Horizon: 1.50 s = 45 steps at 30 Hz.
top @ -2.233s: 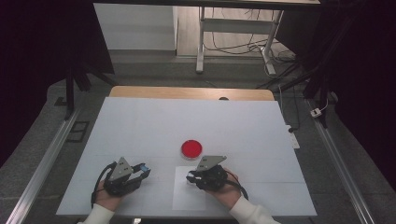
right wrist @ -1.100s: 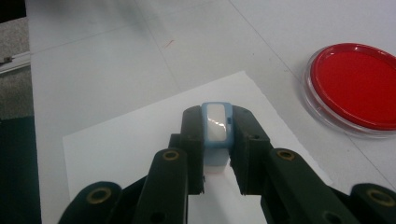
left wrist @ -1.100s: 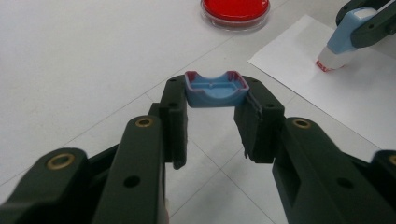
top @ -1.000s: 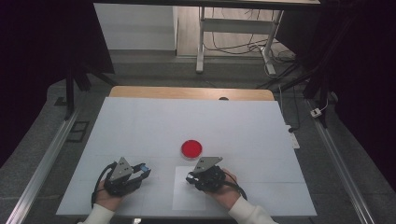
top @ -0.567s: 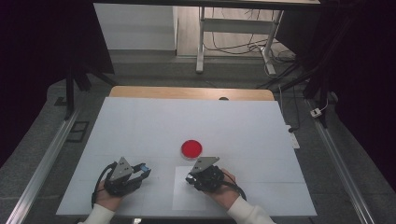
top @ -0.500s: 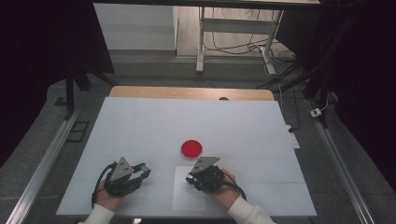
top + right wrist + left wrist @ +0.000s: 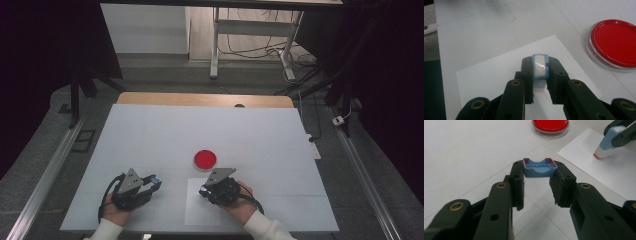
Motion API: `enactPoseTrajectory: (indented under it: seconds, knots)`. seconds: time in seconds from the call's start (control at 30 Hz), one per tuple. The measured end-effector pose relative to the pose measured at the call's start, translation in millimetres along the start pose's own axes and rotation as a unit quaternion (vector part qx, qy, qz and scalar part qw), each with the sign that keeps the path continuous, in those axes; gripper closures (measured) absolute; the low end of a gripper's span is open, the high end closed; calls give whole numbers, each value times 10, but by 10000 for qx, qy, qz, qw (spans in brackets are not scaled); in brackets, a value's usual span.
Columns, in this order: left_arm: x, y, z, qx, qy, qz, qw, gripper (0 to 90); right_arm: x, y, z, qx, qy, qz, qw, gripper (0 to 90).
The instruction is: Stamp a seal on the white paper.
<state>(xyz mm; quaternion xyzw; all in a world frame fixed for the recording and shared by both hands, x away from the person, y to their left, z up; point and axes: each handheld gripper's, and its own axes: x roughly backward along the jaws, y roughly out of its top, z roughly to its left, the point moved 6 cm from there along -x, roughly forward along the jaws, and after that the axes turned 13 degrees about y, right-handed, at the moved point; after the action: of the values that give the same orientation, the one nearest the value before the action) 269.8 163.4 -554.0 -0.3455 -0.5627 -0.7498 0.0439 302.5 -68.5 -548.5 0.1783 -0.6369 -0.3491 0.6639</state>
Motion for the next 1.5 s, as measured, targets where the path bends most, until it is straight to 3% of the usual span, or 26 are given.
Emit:
enactPoseTrajectory:
  seconds: [0.73,0.9,1.0,1.5]
  knots:
    - [-1,-3,15,7,12,0,10000,644,58,8,-4,-40,69,-202,9998,752]
    - [0,-4,18,14,10,-3,10000,644,72,5,-4,-201,165,-274,9993,751]
    - [-1,-5,18,17,10,-3,10000,644,100,12,-13,-169,88,-309,9993,751]
    - [-2,-9,22,10,5,2,10000,644,237,27,-72,-300,73,-706,9970,751]
